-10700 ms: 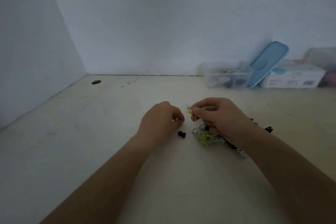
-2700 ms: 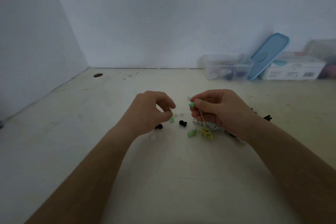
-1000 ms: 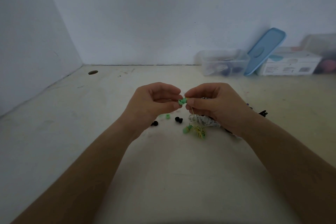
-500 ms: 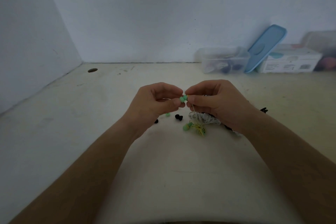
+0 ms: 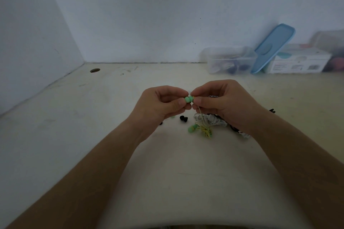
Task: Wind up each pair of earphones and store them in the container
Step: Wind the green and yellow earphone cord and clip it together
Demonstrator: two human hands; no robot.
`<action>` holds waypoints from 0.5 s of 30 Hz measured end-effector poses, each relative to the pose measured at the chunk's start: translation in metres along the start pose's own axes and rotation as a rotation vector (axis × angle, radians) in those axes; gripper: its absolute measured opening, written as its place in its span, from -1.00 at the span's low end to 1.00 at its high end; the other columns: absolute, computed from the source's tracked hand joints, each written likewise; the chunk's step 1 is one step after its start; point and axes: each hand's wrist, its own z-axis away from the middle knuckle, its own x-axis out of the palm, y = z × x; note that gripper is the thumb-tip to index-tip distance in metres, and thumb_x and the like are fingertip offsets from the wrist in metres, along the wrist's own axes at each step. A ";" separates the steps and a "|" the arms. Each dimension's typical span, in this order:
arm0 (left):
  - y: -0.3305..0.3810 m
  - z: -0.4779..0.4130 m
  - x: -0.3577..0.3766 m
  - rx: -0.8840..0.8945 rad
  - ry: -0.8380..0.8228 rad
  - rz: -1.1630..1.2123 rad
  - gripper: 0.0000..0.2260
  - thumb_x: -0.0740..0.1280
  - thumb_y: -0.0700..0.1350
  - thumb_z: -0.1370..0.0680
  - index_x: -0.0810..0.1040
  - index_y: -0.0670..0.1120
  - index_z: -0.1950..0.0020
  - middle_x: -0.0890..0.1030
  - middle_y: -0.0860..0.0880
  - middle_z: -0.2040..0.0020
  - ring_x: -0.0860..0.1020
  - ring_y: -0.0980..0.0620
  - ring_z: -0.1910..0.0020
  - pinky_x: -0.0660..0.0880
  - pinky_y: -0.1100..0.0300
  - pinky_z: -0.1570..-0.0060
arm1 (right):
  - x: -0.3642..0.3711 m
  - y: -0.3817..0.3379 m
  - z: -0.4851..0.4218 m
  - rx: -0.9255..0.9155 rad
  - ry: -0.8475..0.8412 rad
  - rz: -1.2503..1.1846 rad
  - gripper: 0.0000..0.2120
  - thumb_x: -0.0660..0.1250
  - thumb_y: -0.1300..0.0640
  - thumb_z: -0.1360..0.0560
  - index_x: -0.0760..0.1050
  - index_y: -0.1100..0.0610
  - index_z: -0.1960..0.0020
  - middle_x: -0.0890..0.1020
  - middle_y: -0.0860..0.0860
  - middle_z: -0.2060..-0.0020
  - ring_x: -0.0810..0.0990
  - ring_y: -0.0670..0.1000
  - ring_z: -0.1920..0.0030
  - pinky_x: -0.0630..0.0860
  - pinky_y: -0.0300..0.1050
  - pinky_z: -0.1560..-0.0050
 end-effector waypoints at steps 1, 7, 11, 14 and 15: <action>0.000 0.000 0.000 -0.004 0.000 0.011 -0.83 0.43 -0.25 -0.41 0.66 -0.17 0.01 0.72 -0.16 0.13 0.71 -0.04 0.12 0.60 0.24 0.11 | 0.000 0.000 0.000 -0.002 -0.001 -0.003 -0.87 0.45 0.34 -0.44 0.66 0.24 0.02 0.72 0.18 0.18 0.70 0.08 0.17 0.62 -0.19 0.14; -0.001 0.000 0.000 -0.034 0.008 0.024 -0.86 0.40 -0.33 -0.46 0.65 -0.19 0.02 0.72 -0.16 0.13 0.71 -0.04 0.13 0.60 0.25 0.13 | -0.001 -0.001 0.001 -0.011 -0.014 0.017 -0.88 0.45 0.34 -0.43 0.66 0.24 0.03 0.72 0.16 0.19 0.71 0.06 0.18 0.62 -0.20 0.14; 0.000 0.001 0.001 -0.054 0.007 0.032 -0.85 0.43 -0.30 -0.40 0.66 -0.18 0.04 0.72 -0.17 0.15 0.71 -0.05 0.15 0.60 0.25 0.16 | -0.001 -0.001 0.001 -0.018 -0.018 0.023 -0.87 0.44 0.39 -0.43 0.65 0.27 0.03 0.72 0.14 0.21 0.71 0.04 0.19 0.63 -0.20 0.14; 0.000 0.001 0.001 -0.061 0.006 0.024 -0.83 0.45 -0.26 -0.35 0.67 -0.17 0.07 0.72 -0.18 0.16 0.71 -0.06 0.15 0.62 0.22 0.14 | -0.002 -0.002 0.002 -0.041 -0.031 0.068 -0.87 0.43 0.40 -0.44 0.65 0.25 0.06 0.72 0.12 0.23 0.72 0.03 0.21 0.61 -0.23 0.15; -0.001 0.001 0.001 -0.065 0.006 0.020 -0.82 0.45 -0.26 -0.34 0.67 -0.17 0.07 0.72 -0.18 0.16 0.71 -0.07 0.15 0.63 0.21 0.12 | -0.003 -0.002 0.002 -0.047 -0.036 0.082 -0.88 0.43 0.41 -0.45 0.65 0.25 0.06 0.72 0.13 0.23 0.72 0.03 0.21 0.62 -0.23 0.15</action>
